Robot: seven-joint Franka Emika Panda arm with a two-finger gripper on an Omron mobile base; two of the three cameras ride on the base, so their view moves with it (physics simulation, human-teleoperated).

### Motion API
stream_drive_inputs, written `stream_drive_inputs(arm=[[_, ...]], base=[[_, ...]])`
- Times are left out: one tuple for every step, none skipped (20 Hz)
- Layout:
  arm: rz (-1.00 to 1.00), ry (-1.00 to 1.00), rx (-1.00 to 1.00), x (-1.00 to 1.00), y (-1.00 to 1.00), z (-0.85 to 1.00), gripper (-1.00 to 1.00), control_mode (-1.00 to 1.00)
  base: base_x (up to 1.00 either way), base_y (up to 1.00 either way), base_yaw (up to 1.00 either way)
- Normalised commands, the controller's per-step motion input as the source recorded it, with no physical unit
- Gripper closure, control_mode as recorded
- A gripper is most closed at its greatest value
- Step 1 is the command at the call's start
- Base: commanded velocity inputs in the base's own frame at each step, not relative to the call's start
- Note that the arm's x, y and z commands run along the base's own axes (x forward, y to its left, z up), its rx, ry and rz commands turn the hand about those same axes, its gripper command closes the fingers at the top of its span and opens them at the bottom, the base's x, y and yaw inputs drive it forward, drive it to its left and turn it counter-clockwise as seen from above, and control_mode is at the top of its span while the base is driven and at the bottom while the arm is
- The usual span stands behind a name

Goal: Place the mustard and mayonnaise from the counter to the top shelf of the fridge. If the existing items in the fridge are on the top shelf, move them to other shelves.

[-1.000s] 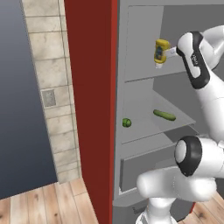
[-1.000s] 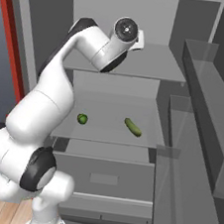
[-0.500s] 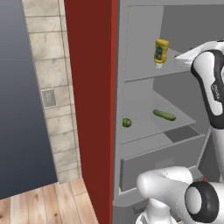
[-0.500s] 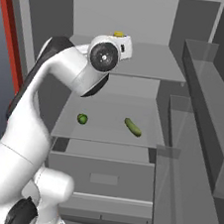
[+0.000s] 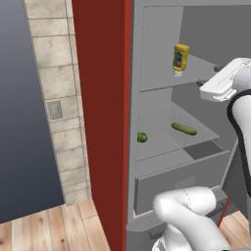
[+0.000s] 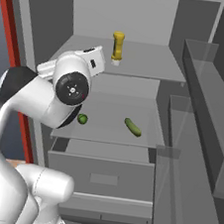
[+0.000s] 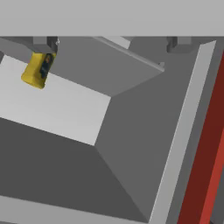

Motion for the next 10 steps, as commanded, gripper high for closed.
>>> stream_drive_inputs(arm=[[0.22, 0.0, -0.14, -1.0, 0.44, -0.41, -1.0, -1.0], [0.21, 0.0, -0.12, -1.0, 0.38, -0.39, -1.0, -1.0], [0.21, 0.0, -0.07, -1.0, 0.21, -0.36, -1.0, -1.0], [0.19, 0.03, -0.08, -1.0, 0.21, -0.26, -1.0, -1.0], [0.18, 0.19, -0.12, -1.0, 0.16, -0.16, -1.0, -1.0], [0.19, 0.26, -0.15, -1.0, 0.14, -0.18, -1.0, -1.0], [0.19, 0.31, -0.17, -1.0, 0.11, -0.2, -1.0, -1.0], [0.19, 0.33, -0.17, -1.0, 0.09, -0.21, -1.0, -1.0], [0.17, 0.37, -0.19, -1.0, 0.09, -0.22, -1.0, -1.0], [0.14, 0.42, -0.22, -1.0, 0.11, -0.2, -1.0, -1.0]], base=[[0.0, 0.0, 0.0], [0.0, 0.0, 0.0], [0.0, 0.0, 0.0], [0.0, 0.0, 0.0], [0.0, 0.0, 0.0], [0.0, 0.0, 0.0], [0.0, 0.0, 0.0], [0.0, 0.0, 0.0], [0.0, 0.0, 0.0], [0.0, 0.0, 0.0]])
